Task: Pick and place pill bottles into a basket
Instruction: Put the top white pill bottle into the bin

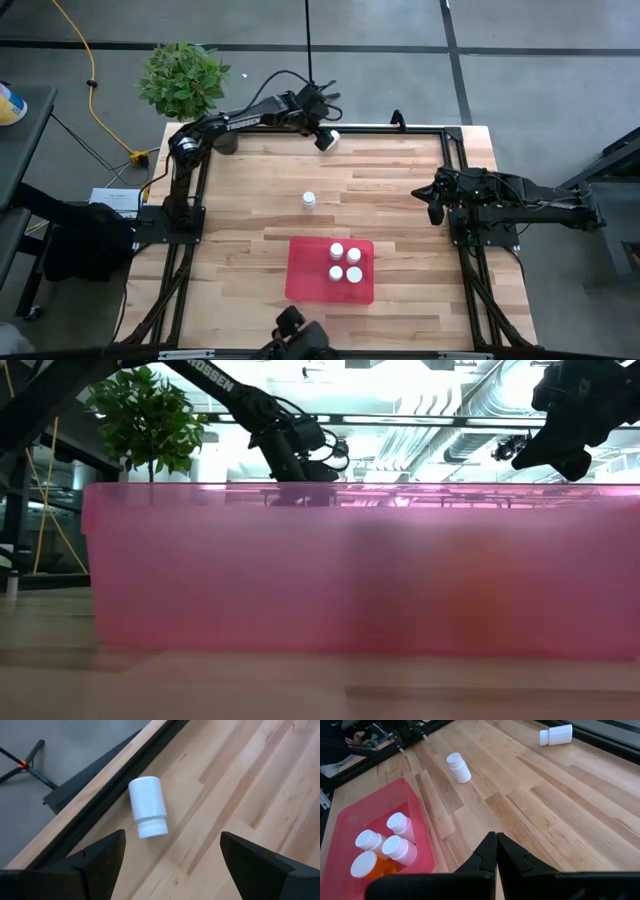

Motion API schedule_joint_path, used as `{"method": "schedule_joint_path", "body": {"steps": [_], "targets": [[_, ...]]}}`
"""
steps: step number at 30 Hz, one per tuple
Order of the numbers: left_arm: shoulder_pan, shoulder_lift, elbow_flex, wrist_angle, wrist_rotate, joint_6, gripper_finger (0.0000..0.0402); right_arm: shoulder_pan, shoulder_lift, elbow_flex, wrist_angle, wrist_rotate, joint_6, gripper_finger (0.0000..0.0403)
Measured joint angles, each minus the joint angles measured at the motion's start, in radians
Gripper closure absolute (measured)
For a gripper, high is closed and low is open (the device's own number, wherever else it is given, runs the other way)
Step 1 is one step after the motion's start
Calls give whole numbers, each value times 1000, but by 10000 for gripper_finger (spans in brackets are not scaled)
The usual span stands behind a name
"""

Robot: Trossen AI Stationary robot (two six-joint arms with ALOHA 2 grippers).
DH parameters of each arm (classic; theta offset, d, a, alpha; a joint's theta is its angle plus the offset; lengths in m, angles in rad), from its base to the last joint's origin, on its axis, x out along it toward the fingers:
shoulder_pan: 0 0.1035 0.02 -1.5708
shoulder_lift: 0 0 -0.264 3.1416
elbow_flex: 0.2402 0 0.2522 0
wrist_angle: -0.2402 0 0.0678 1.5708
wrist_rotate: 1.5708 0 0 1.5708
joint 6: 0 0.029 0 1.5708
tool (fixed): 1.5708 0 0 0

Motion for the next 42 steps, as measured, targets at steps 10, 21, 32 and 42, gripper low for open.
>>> {"method": "schedule_joint_path", "body": {"steps": [10,21,32,42], "targets": [[-15,90,0,9,25,-2,41,0,0,0,-1,1,0,403],[-14,99,0,54,27,-6,41,0,0,0,0,1,0,403],[-14,140,0,103,54,-62,41,0,0,0,0,0,0,403],[-14,164,0,153,51,-80,41,0,0,0,0,0,0,403]]}}
